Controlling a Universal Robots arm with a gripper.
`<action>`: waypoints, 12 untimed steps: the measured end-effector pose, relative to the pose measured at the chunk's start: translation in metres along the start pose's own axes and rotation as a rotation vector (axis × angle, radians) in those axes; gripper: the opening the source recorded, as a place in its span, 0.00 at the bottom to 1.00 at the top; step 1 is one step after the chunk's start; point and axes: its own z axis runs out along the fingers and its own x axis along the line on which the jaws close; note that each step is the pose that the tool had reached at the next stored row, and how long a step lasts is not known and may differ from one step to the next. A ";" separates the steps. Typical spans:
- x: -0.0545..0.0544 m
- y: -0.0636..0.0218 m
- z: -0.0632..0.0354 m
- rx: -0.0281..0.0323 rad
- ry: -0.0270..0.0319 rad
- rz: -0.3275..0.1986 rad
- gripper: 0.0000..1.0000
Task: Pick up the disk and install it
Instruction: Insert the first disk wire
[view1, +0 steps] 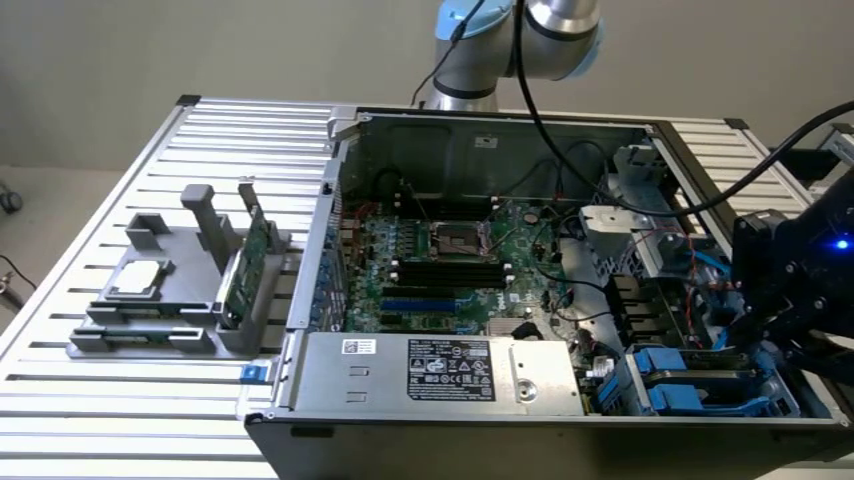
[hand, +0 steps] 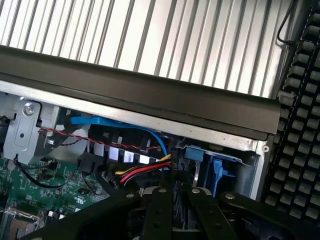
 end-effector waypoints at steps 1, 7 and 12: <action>0.000 -0.0012 -0.0002 0.0032 0.0003 0.001 0.16; 0.001 -0.0061 0.0002 0.0332 0.0014 0.010 0.16; 0.001 -0.0061 0.0004 0.0339 -0.0010 0.010 0.16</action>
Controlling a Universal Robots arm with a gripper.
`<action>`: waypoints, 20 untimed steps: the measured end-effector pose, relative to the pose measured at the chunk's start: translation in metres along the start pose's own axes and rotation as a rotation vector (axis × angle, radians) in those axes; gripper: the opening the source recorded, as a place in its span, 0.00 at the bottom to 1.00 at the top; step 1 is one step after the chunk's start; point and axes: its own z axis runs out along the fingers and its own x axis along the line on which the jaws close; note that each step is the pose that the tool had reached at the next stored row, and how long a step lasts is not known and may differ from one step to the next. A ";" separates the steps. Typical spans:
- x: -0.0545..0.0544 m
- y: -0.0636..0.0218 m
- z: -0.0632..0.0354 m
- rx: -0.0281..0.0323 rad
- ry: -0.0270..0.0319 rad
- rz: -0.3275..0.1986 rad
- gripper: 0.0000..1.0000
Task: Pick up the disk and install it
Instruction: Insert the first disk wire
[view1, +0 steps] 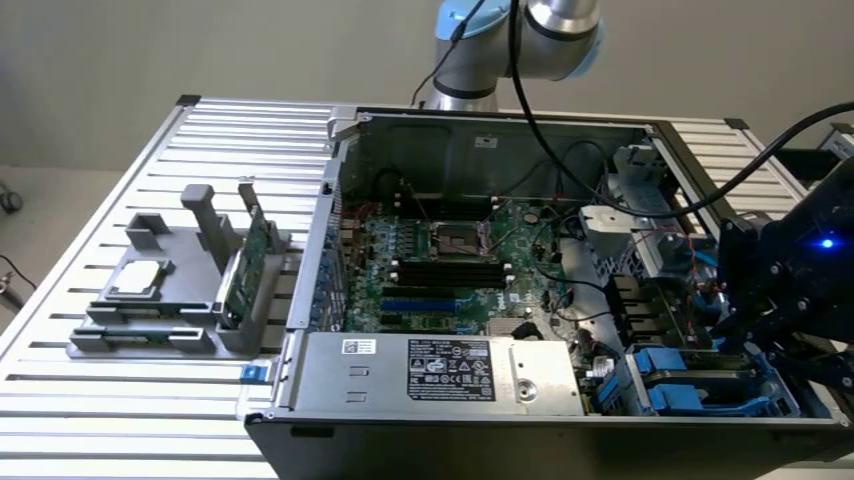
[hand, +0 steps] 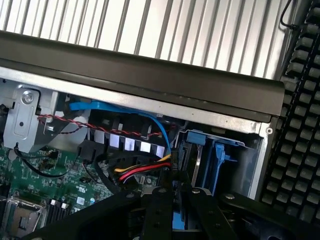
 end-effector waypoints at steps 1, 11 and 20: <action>0.000 0.0000 0.0001 -0.0002 0.0001 0.001 0.16; 0.002 0.0002 0.0010 0.0337 -0.0057 0.053 0.16; 0.002 0.0013 0.0013 0.0474 -0.0168 0.110 0.16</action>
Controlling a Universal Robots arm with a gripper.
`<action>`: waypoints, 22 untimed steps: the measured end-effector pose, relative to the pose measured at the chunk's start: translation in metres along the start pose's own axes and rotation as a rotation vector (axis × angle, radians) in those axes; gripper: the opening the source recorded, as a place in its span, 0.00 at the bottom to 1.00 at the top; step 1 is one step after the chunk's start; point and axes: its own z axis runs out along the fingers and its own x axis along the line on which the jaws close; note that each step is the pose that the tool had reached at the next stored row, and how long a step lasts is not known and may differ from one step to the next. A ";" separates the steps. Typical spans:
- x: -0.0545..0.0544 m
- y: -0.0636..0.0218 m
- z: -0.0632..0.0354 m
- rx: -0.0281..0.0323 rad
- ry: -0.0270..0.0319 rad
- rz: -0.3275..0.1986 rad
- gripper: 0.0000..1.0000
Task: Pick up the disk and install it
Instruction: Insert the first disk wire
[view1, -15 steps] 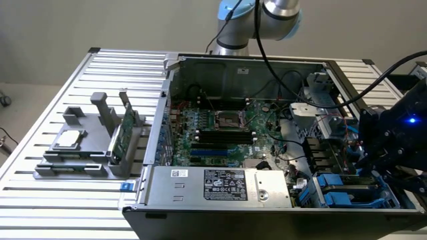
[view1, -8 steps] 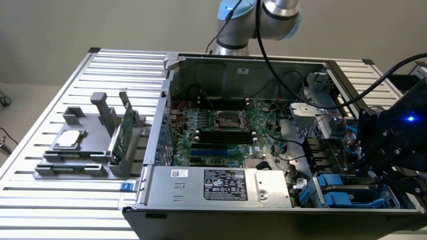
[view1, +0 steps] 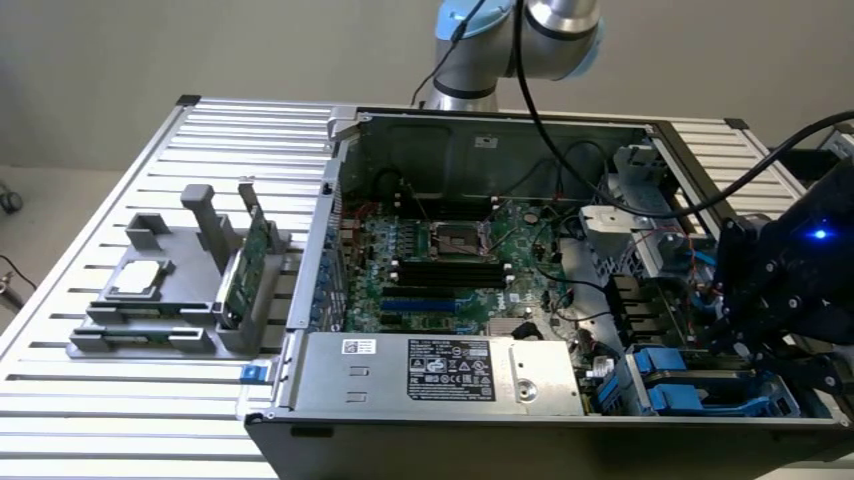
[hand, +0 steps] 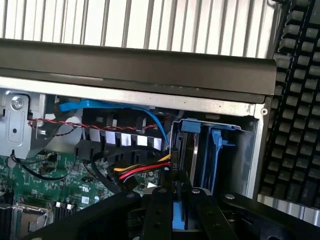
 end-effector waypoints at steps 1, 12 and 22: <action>0.000 0.0008 0.0001 0.0013 -0.0010 0.003 0.16; 0.000 0.0072 0.0006 0.0304 -0.0231 0.035 0.16; 0.001 0.0094 0.0010 0.0398 -0.0354 0.081 0.16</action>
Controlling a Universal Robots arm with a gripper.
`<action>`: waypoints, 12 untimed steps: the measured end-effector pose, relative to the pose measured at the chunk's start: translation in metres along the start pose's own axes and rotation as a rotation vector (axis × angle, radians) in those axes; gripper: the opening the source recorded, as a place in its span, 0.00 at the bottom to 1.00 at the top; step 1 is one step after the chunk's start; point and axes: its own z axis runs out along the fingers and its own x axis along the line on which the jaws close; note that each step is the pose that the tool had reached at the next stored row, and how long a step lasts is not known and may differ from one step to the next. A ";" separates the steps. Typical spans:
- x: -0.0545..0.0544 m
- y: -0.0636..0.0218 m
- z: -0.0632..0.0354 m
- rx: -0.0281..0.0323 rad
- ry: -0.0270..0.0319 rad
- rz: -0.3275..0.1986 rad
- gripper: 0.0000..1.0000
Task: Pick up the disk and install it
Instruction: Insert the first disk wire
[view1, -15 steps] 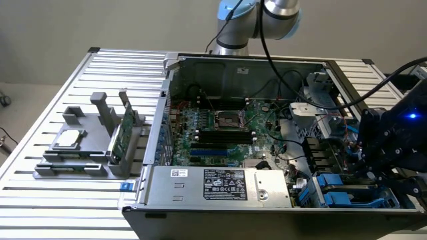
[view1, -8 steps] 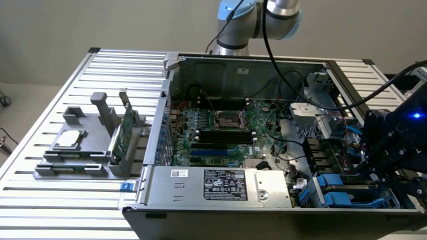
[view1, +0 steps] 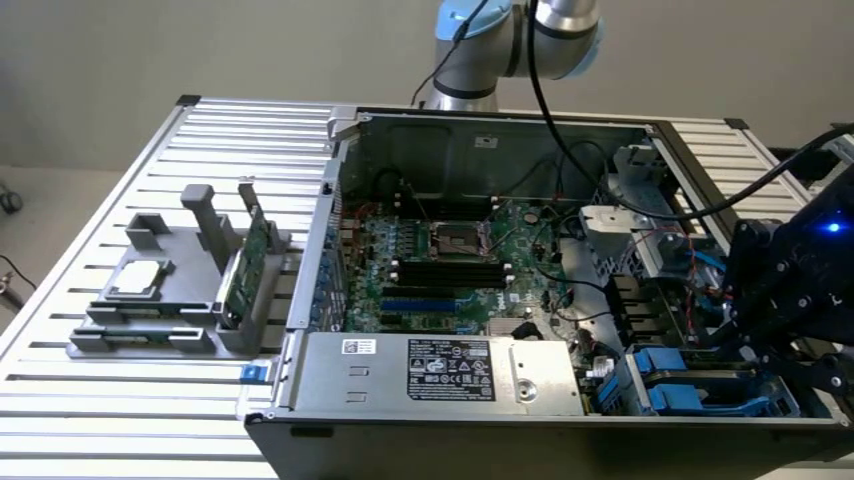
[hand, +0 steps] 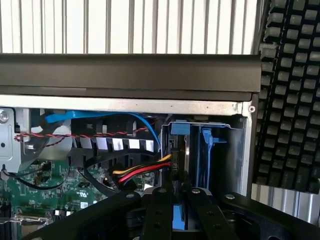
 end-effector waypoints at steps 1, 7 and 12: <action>0.001 0.0001 0.0001 0.0017 -0.0020 0.001 0.16; 0.006 0.0016 0.0014 0.0059 -0.0187 0.007 0.16; 0.010 0.0025 0.0032 0.0072 -0.0338 0.014 0.16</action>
